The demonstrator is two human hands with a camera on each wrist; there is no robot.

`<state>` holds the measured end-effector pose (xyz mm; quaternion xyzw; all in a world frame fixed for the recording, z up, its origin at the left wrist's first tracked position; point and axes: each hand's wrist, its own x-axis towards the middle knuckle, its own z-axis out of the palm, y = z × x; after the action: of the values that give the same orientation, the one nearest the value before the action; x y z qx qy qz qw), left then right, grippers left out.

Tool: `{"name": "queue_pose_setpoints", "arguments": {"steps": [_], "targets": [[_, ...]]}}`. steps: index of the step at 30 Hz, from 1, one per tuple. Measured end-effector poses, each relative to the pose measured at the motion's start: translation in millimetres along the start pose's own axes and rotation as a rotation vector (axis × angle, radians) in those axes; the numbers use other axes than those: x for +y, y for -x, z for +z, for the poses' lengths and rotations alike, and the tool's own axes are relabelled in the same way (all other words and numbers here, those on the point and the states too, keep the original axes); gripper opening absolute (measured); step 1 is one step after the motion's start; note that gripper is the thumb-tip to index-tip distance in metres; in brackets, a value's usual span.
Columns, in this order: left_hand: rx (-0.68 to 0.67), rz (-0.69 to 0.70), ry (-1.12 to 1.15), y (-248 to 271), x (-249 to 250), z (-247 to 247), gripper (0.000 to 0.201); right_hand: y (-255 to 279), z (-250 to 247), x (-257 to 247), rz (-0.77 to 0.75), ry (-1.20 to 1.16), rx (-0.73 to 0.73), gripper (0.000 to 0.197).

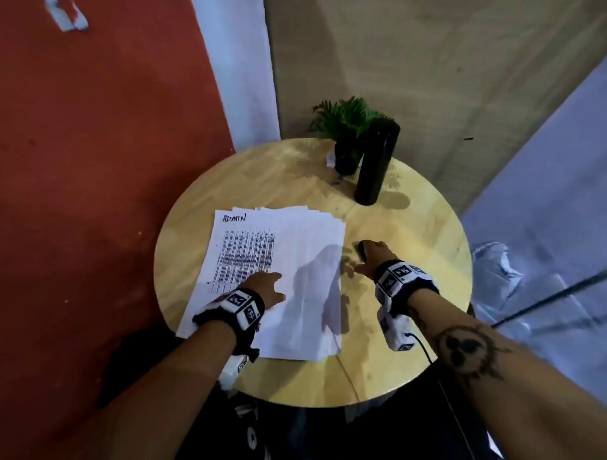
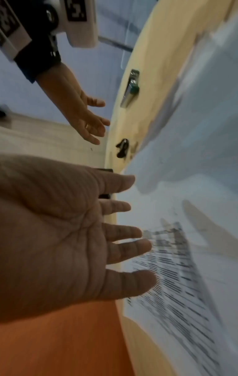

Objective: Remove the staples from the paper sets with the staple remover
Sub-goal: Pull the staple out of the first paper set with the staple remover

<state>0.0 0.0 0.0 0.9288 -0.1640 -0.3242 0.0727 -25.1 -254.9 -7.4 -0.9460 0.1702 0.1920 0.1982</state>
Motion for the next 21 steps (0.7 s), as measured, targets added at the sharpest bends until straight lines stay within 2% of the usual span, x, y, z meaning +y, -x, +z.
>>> {"name": "queue_pose_setpoints", "arguments": {"steps": [3,6,10,13,16,18,21], "targets": [[-0.139,-0.086,-0.047,-5,-8,-14,0.065,-14,10,2,0.098,-0.041,0.088,0.047],[-0.211,-0.135,-0.147,10,-12,-59,0.060,-30,19,8,0.139,-0.022,0.139,0.050],[-0.132,-0.228,-0.292,17,-26,-127,0.060,-43,26,14,0.139,0.033,0.111,0.037],[-0.042,-0.254,-0.281,1,-31,-155,0.059,-44,28,12,0.158,0.034,0.176,0.034],[0.049,-0.254,-0.245,-23,-42,-140,0.059,-44,30,8,0.173,-0.084,0.193,0.034],[0.034,-0.334,-0.148,-37,-57,-110,0.066,-37,34,0,0.163,-0.241,0.205,0.036],[0.041,-0.479,0.125,-53,-78,-68,0.085,-17,49,-26,0.063,-0.499,0.163,0.050]]}}
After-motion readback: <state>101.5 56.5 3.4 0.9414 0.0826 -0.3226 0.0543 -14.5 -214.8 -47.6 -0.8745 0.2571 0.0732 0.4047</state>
